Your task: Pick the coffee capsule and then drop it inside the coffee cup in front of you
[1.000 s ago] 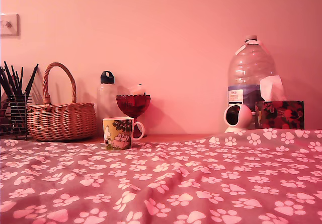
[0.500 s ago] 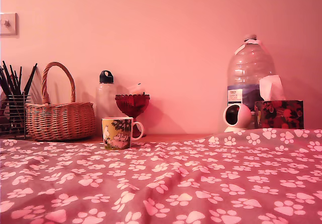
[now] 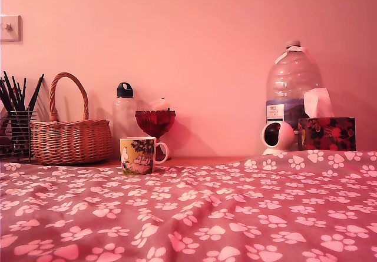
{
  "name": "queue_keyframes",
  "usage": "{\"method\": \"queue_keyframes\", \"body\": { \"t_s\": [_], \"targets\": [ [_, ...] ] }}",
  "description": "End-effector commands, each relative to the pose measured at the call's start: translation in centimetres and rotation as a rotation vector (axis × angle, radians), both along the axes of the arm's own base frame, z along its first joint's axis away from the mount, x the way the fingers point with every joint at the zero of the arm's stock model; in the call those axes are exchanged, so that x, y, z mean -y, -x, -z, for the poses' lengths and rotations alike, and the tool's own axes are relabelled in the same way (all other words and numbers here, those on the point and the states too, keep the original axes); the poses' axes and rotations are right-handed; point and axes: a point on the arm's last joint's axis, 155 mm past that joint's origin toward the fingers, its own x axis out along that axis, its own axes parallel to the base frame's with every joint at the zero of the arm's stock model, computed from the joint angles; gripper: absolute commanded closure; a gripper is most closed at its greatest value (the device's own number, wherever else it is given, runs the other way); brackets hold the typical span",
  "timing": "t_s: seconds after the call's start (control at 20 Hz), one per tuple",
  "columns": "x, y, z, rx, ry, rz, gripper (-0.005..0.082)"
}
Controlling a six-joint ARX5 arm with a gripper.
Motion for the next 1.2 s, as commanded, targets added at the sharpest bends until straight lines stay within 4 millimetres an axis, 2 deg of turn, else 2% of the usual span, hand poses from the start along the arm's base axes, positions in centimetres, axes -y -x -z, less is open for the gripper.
{"method": "queue_keyframes", "body": {
  "t_s": [0.0, 0.05, 0.15, 0.2, 0.4, 0.7, 1.15],
  "targets": [
    [-0.1, -0.5, 0.6, -0.011, -0.005, -0.005, 0.0654],
    [-0.1, -0.8, 1.1, -0.031, -0.021, -0.003, 0.0558],
    [-0.3, -1.3, 2.3, -0.072, -0.059, -0.003, 0.0300],
    [-0.4, -1.5, 2.7, -0.086, -0.057, 0.001, 0.0237],
    [0.1, -2.8, 3.1, -0.077, -0.071, 0.066, 0.0235],
    [-1.0, -4.2, 4.5, -0.085, -0.051, 0.088, 0.0235],
    [-2.7, -5.7, 5.4, -0.057, -0.079, 0.066, 0.0231]
  ]
}}
